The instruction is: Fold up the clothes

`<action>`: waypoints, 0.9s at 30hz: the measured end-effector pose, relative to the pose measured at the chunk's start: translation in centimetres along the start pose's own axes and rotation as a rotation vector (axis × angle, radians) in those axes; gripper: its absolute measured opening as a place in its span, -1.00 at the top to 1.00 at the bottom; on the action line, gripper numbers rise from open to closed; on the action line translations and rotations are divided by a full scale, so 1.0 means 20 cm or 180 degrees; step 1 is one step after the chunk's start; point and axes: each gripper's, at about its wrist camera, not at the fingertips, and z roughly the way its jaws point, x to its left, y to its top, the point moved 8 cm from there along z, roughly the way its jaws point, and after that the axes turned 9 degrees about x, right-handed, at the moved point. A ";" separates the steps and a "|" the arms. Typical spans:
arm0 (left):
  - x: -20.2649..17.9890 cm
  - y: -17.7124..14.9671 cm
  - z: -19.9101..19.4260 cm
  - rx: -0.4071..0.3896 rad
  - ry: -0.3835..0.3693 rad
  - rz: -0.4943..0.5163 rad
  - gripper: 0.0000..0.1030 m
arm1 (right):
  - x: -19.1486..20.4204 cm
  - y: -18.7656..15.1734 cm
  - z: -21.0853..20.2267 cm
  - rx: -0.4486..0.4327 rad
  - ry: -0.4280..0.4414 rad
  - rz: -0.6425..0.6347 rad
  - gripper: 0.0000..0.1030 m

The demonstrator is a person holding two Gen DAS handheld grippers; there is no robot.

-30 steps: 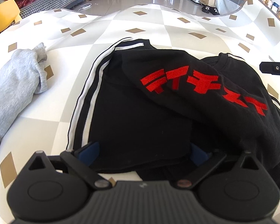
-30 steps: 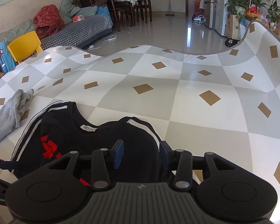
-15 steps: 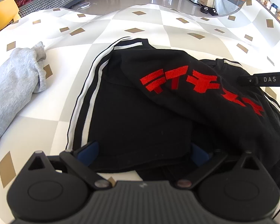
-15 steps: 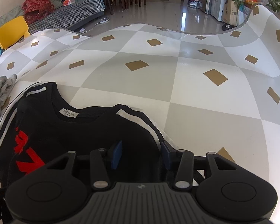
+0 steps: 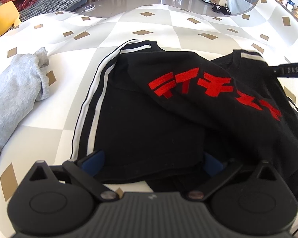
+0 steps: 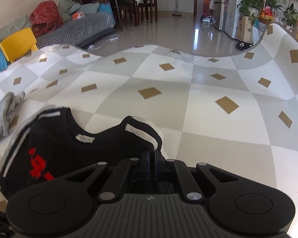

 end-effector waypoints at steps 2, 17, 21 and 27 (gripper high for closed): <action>0.01 0.00 0.00 -0.0003 0.0002 -0.0025 -0.99 | 0.00 0.05 -0.11 -0.0196 0.0075 0.0083 0.89; 0.06 -0.04 -0.04 -0.0090 0.0142 -0.0196 -0.99 | 0.18 0.25 -0.87 -0.1309 0.0778 0.0239 0.89; 0.11 -0.06 -0.05 -0.0096 0.0172 -0.0340 -0.99 | 0.14 0.24 -0.97 -0.1433 0.0813 0.0324 0.89; 0.24 -0.08 -0.06 -0.0045 0.0383 -0.0646 -1.00 | 0.07 0.21 -1.09 -0.1568 0.0817 0.0446 0.89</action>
